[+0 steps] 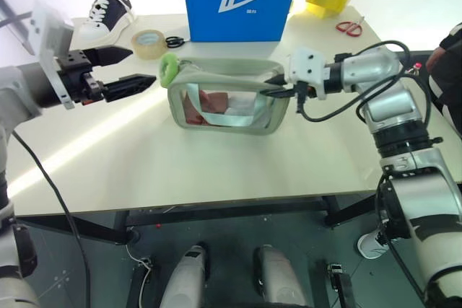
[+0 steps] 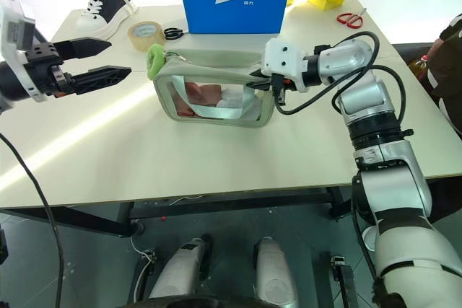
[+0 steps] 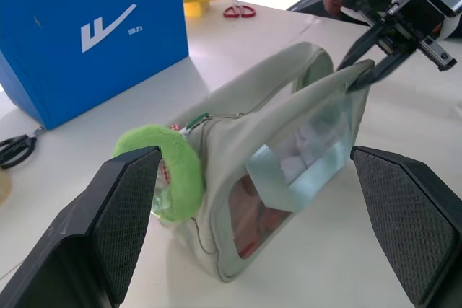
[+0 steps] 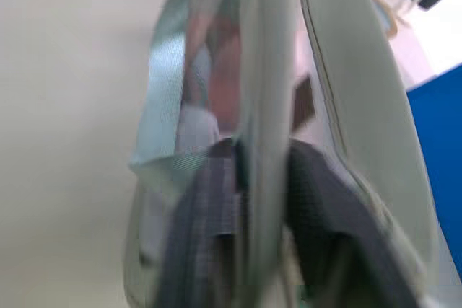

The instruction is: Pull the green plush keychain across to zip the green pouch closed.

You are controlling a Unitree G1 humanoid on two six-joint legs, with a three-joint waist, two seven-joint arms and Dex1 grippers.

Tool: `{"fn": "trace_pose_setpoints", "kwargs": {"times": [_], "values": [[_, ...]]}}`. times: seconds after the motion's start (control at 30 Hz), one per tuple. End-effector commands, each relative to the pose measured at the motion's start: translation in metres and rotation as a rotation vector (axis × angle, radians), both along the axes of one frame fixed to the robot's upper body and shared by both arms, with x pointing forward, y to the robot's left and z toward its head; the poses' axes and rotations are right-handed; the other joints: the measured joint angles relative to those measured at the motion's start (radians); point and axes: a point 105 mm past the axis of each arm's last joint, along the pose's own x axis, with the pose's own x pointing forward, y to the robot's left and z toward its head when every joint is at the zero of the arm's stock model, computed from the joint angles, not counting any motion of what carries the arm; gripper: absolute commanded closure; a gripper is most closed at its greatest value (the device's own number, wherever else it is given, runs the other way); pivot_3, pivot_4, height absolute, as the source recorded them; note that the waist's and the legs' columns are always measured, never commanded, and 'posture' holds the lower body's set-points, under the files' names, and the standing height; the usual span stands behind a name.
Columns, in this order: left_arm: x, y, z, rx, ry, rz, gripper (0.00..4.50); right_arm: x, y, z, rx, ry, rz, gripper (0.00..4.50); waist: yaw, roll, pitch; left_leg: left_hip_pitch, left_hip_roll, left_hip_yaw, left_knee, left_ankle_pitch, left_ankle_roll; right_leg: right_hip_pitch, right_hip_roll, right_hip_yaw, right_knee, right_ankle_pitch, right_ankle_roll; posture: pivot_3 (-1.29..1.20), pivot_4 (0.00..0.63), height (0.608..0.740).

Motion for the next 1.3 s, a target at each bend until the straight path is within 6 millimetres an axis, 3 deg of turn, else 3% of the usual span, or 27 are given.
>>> {"fn": "trace_pose_setpoints", "kwargs": {"times": [0.03, 0.23, 0.43, 0.63, 0.77, 0.97, 1.3], "values": [[-0.003, 0.003, 0.010, 0.010, -0.054, 0.011, 0.00, 0.004, -0.004, 0.019, -0.012, -0.080, -0.013, 4.45, -0.001, 0.000, 0.000, 0.000, 0.000, 0.000, 0.000, 0.000, 0.000, 0.000, 0.000, 0.000, 0.000, 0.000, 0.000, 0.00, 0.150, 0.740], [0.002, 0.017, 0.014, -0.010, -0.042, 0.053, 0.00, 0.005, -0.001, 0.026, -0.015, -0.122, 0.001, 4.45, -0.001, 0.000, 0.000, 0.000, 0.000, 0.000, 0.000, 0.000, 0.000, 0.000, 0.000, 0.000, 0.000, 0.000, 0.000, 0.00, 0.150, 0.740], [0.024, 0.021, -0.035, 0.049, 0.034, 0.130, 0.00, 0.000, 0.011, 0.023, 0.026, -0.105, 0.038, 4.45, -0.001, 0.000, 0.000, 0.001, 0.000, 0.000, 0.000, 0.000, 0.000, 0.000, 0.000, 0.000, 0.001, 0.000, 0.000, 0.00, 0.150, 0.740], [0.058, 0.003, -0.049, -0.042, -0.010, 0.199, 0.00, -0.001, 0.018, 0.019, 0.043, -0.092, 0.047, 4.45, 0.001, 0.000, 0.000, 0.001, 0.000, 0.000, 0.002, 0.000, 0.000, 0.000, 0.000, 0.001, 0.005, 0.000, 0.000, 0.00, 0.150, 0.740], [0.072, 0.001, -0.045, -0.102, -0.029, 0.239, 1.28, -0.003, 0.019, 0.017, 0.047, -0.086, 0.052, 4.50, -0.002, 0.000, 0.000, 0.001, 0.000, 0.001, 0.002, 0.000, 0.000, -0.001, 0.000, 0.001, 0.006, 0.000, 0.000, 0.00, 0.150, 0.740], [0.071, 0.001, -0.045, -0.090, -0.022, 0.210, 4.40, -0.004, 0.020, 0.014, 0.046, -0.082, 0.053, 4.50, 0.000, 0.000, 0.000, 0.001, 0.000, 0.001, 0.002, 0.000, 0.000, -0.001, 0.000, 0.001, 0.006, 0.000, 0.000, 0.00, 0.150, 0.740], [0.056, 0.003, -0.016, -0.170, -0.049, 0.134, 4.46, -0.001, 0.015, 0.020, 0.048, -0.100, 0.033, 4.50, -0.001, 0.000, 0.000, 0.001, 0.000, 0.000, 0.002, 0.000, 0.000, -0.001, 0.000, 0.001, 0.006, 0.000, 0.000, 0.00, 0.150, 0.740]]}}
